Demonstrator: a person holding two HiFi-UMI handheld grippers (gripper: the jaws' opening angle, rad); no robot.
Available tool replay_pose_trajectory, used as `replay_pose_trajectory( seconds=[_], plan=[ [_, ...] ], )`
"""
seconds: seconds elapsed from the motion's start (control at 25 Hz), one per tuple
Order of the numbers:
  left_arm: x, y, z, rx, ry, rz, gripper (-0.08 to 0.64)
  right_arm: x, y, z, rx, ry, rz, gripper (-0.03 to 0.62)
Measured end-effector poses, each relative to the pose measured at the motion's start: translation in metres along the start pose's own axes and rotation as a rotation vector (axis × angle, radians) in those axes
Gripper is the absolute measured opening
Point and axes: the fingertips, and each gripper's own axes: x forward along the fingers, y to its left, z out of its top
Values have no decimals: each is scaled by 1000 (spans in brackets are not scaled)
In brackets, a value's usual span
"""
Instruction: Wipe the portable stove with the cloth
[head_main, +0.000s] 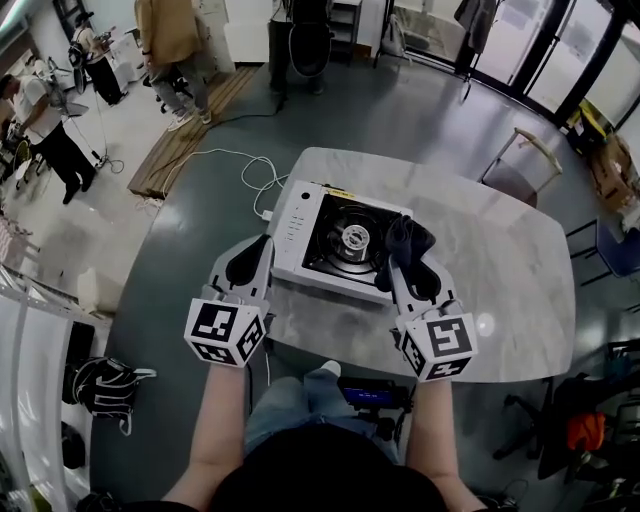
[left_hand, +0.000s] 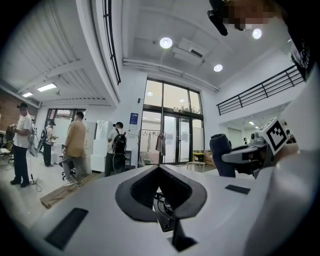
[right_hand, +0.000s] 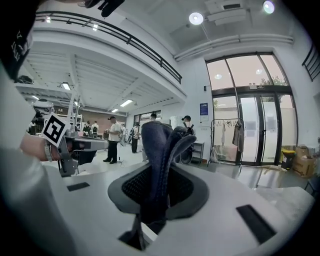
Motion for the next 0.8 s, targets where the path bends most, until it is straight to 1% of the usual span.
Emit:
replay_pose_trajectory(
  seconds=[0.16, 0.4, 0.6, 0.8],
  plan=[
    [8, 14, -4, -12, 14, 28, 12, 22, 0, -3, 7, 20, 31, 77],
    [9, 46, -10, -37, 22, 77, 12, 55, 18, -7, -12, 53, 85, 77],
    [17, 68, -8, -43, 16, 91, 12, 83, 27, -5, -40, 77, 111, 77],
    [31, 94, -3, -38, 17, 93, 12, 120, 30, 1, -42, 92, 119, 77]
  ],
)
